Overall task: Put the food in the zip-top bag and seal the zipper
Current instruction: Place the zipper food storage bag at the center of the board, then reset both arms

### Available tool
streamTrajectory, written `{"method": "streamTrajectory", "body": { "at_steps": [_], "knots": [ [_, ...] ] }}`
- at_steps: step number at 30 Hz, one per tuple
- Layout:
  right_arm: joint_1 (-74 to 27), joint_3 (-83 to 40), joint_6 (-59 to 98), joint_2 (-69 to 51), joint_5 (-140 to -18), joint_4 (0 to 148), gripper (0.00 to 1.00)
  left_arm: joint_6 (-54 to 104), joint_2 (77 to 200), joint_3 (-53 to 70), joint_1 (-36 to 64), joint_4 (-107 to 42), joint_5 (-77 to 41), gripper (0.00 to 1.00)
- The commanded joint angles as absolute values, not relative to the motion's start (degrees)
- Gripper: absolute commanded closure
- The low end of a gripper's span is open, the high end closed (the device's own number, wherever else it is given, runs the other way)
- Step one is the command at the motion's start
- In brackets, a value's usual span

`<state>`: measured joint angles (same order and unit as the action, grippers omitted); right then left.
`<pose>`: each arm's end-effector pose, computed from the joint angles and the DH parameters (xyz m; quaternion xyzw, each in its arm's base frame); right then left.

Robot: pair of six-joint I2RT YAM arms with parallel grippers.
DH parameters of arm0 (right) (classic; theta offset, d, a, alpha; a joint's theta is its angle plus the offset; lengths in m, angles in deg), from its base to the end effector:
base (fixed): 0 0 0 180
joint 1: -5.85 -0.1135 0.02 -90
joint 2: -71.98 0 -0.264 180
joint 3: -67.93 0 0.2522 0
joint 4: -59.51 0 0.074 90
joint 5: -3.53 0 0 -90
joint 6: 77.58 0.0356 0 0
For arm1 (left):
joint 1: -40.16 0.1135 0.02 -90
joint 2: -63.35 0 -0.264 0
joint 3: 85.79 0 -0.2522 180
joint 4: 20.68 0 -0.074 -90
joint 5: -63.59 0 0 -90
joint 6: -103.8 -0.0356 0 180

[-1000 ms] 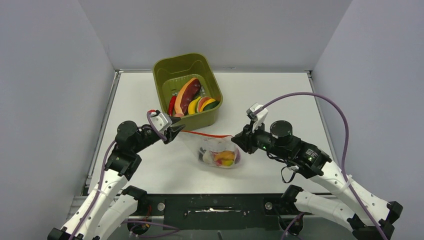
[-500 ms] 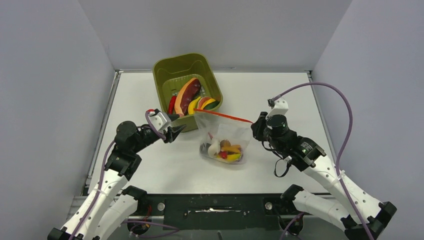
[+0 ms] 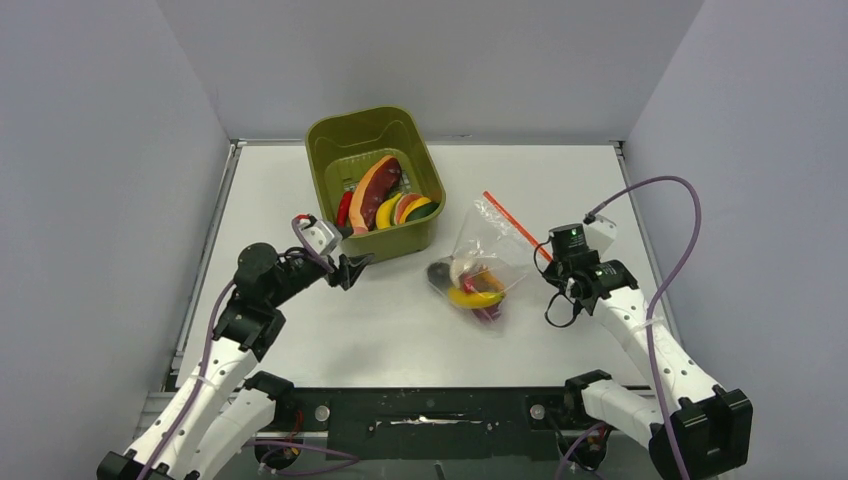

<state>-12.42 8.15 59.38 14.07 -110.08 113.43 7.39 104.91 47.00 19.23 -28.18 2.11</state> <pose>0.1919 0.0483 0.2613 0.2938 0.8803 0.0086 0.3724 0.1608 -0.0797 0.3101 0.3310 0.6361 -0.2607 0.6464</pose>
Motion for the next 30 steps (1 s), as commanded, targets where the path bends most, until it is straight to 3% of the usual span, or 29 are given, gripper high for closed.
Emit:
{"method": "streamTrajectory", "body": {
  "at_steps": [1,7,14,23,30],
  "knots": [
    [-8.5,8.8,68.3,14.2,-115.1,116.6,1.00,10.5,105.7,46.5,19.0,-27.3,-2.0,0.34],
    [-3.8,9.8,71.1,14.5,-117.9,117.1,0.96,17.6,107.6,46.1,19.0,-27.5,-5.1,0.30],
    [-3.3,7.3,66.1,16.3,-115.3,114.7,0.50,20.9,110.0,44.0,19.0,-31.1,-7.7,0.28],
    [-3.4,1.0,60.1,18.7,-110.5,114.1,0.04,28.3,109.4,44.4,19.0,-27.6,-17.8,0.27],
    [-3.4,-3.8,48.8,21.4,-101.0,109.2,0.02,29.2,109.7,41.8,19.0,-28.1,-22.0,0.26]
  ]
}}
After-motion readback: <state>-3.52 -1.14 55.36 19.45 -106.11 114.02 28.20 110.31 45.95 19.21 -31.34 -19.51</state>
